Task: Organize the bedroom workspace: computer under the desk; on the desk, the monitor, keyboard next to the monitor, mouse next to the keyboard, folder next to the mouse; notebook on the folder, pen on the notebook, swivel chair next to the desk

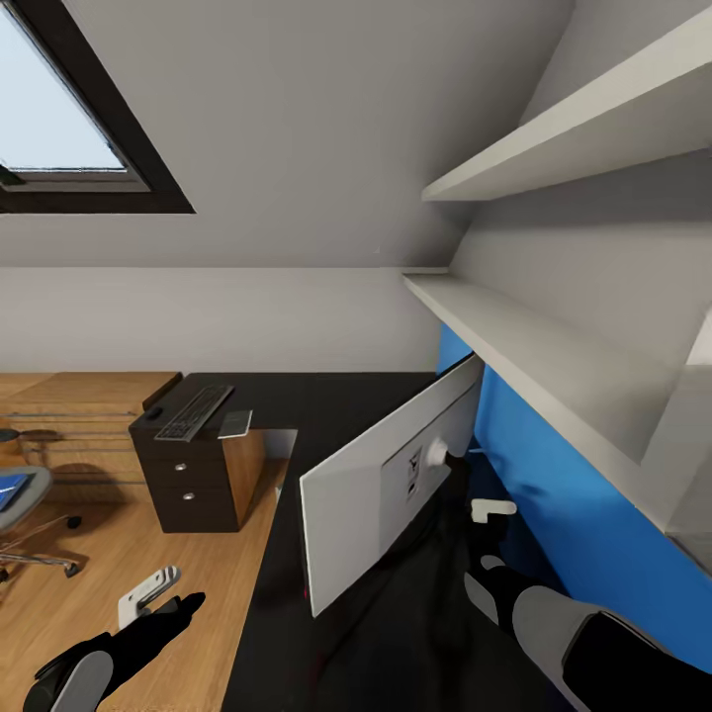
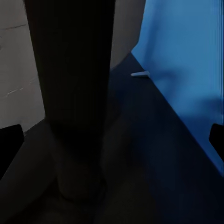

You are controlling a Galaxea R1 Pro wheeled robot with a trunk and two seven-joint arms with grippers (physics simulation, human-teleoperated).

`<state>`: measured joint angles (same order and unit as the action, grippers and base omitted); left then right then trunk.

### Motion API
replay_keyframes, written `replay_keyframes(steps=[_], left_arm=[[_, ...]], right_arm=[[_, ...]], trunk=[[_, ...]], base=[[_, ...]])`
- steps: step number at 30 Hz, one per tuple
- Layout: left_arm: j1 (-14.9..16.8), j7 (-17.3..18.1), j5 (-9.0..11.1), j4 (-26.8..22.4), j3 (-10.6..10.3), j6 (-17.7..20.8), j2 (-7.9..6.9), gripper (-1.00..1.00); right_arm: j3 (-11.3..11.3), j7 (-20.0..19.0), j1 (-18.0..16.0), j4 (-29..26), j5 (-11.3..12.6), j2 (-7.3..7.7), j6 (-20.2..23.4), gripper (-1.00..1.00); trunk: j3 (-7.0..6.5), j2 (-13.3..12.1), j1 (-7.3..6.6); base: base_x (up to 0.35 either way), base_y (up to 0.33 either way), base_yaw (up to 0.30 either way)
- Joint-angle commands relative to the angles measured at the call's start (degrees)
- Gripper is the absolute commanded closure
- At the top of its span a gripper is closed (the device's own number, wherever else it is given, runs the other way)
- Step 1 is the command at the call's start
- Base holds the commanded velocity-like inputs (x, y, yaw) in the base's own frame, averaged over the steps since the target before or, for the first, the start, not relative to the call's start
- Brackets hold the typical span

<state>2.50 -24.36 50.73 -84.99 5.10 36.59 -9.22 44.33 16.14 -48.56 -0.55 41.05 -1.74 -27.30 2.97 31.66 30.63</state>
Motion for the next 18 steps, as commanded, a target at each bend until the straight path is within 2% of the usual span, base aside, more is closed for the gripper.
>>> replay_keyframes(steps=[1, 9, 14, 18], left_arm=[[0.05, -0.51, 0.6, -0.08, 0.0, 0.15, -0.01, -1.0], [0.04, -0.62, 0.69, 0.29, 0.03, -0.03, -0.08, -1.0], [0.04, -0.74, 0.4, 2.47, 0.01, -0.44, -0.04, -1.0], [0.05, -0.73, -1.55, 6.73, -0.06, -0.69, -0.02, -1.0]], right_arm=[[0.49, 0.3, -0.05, 0.02, 0.26, -0.01, -0.05, -1.0], [0.52, 0.36, -0.05, -0.08, 0.26, -0.05, -0.12, -1.0], [0.51, 0.38, -0.05, -0.25, 0.36, -0.09, -0.21, -1.0], [0.57, 0.39, -0.05, -0.4, 0.48, -0.21, -0.42, -1.0]], trunk=[[0.12, 0.11, 0.0], [0.12, 0.11, 0.0], [0.12, 0.11, 0.0], [0.12, 0.11, 0.0]], base=[[-0.276, 0.0, 0.0], [-0.316, 0.035, 0.0], [-0.33, 0.068, 0.0], [-0.33, 0.069, 0.0]])
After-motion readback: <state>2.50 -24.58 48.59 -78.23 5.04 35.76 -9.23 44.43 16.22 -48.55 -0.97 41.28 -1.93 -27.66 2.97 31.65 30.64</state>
